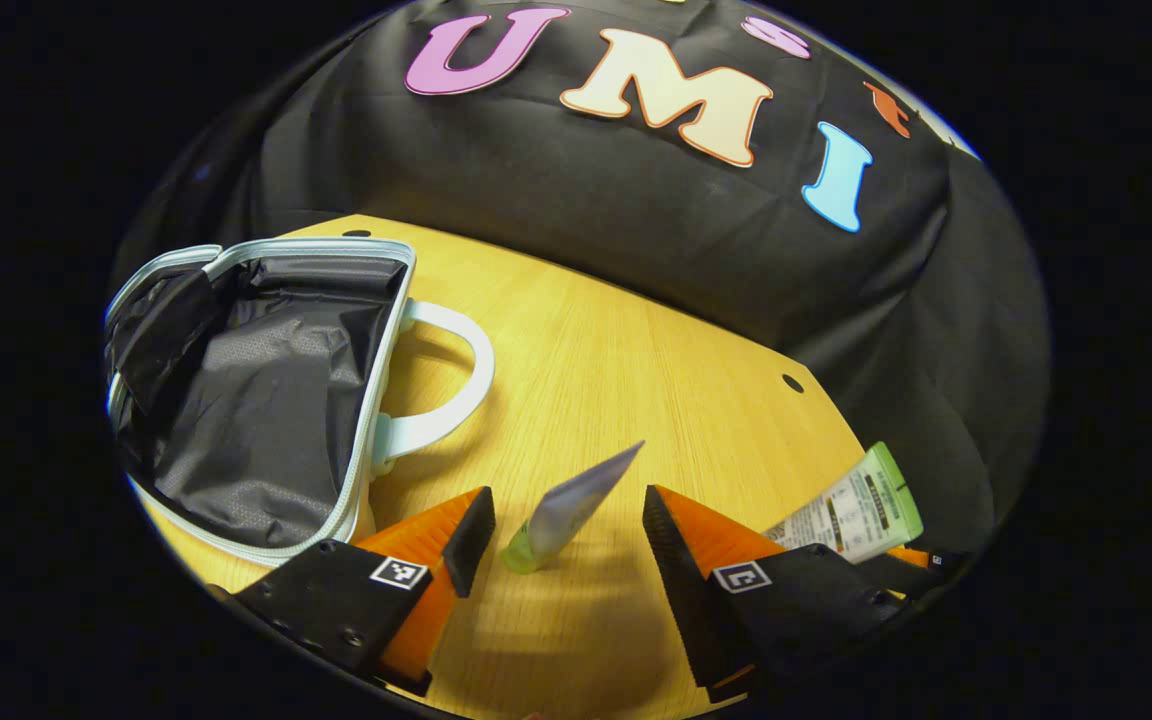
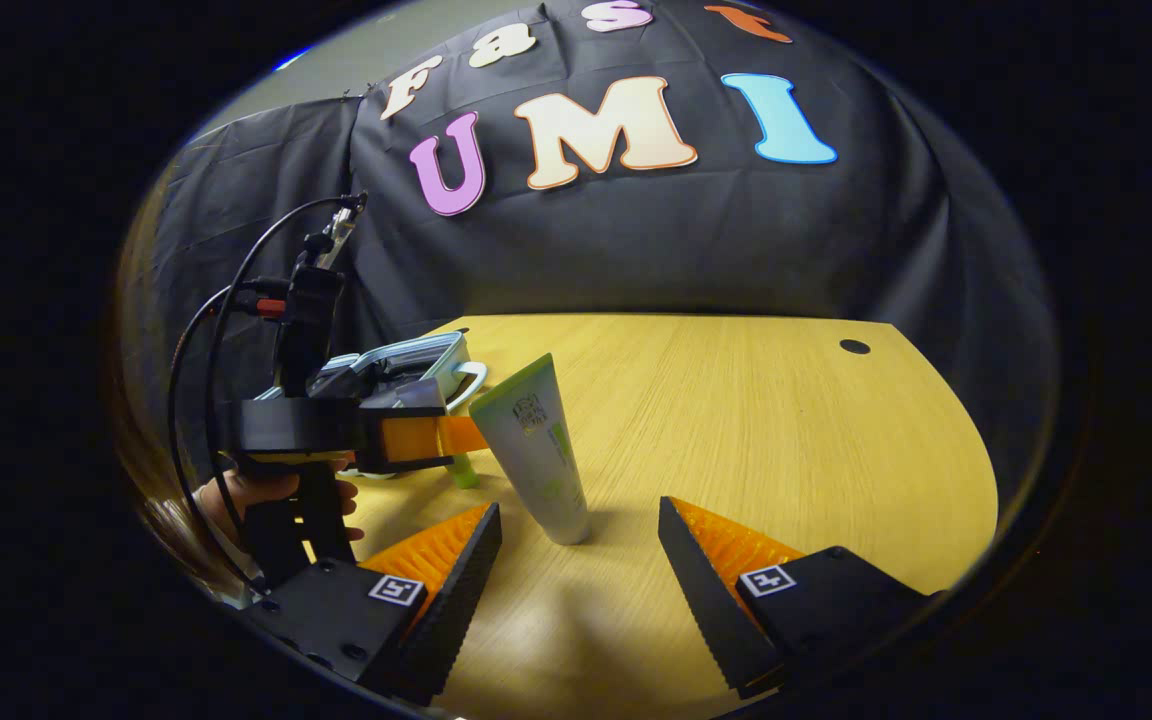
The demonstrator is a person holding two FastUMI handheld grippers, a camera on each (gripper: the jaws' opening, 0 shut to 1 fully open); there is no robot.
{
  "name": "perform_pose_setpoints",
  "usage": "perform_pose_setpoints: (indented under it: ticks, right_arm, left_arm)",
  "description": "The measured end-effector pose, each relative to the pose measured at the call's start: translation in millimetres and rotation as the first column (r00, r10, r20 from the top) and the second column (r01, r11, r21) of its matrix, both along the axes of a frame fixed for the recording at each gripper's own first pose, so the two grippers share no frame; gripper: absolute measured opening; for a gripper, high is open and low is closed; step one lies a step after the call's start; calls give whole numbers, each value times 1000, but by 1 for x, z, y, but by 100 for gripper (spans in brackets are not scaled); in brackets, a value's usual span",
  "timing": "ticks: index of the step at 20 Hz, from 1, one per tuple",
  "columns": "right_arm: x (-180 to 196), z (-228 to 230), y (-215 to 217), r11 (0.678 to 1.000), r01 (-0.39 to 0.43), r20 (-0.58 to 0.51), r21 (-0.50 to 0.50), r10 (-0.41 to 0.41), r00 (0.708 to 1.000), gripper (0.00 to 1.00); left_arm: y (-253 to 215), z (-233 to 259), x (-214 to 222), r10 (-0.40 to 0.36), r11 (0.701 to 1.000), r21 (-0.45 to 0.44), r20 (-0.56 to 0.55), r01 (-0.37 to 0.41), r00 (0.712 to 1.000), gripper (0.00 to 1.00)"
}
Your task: First open the suitcase, pack the skin care products into it, and then close the suitcase.
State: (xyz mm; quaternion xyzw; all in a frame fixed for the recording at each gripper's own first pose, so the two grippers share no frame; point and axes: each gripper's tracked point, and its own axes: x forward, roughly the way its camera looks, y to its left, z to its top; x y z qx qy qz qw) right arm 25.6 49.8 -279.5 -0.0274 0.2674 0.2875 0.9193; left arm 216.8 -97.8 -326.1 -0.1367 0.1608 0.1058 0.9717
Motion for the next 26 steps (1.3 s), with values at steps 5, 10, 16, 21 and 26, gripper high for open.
perform_pose_setpoints:
  ticks: [5, 10, 16, 21, 26]
  right_arm:
    - [14, -16, 15, 1000, -7, -31, 25, 8, 999, 99]
    - [24, -28, 26, 999, -7, -46, 40, 9, 999, 98]
    - [34, -47, 45, 999, -5, -50, 33, 7, 999, 98]
    - [43, -48, 61, 1000, 2, -12, 13, -2, 1000, 76]
    - [40, -45, 64, 997, -6, -9, -81, 5, 1000, 42]
  left_arm:
    - [9, -12, 9, 49, 999, 16, -24, -49, 998, 35]
    - [6, -11, 11, 52, 999, -2, -16, -52, 999, 17]
    - [5, 32, -1, 18, 1000, 8, 37, -18, 999, 14]
    - [23, 56, -20, 29, 999, 13, 48, -30, 998, 14]
    - [54, 73, -45, 41, 999, -17, 26, -41, 999, 14]
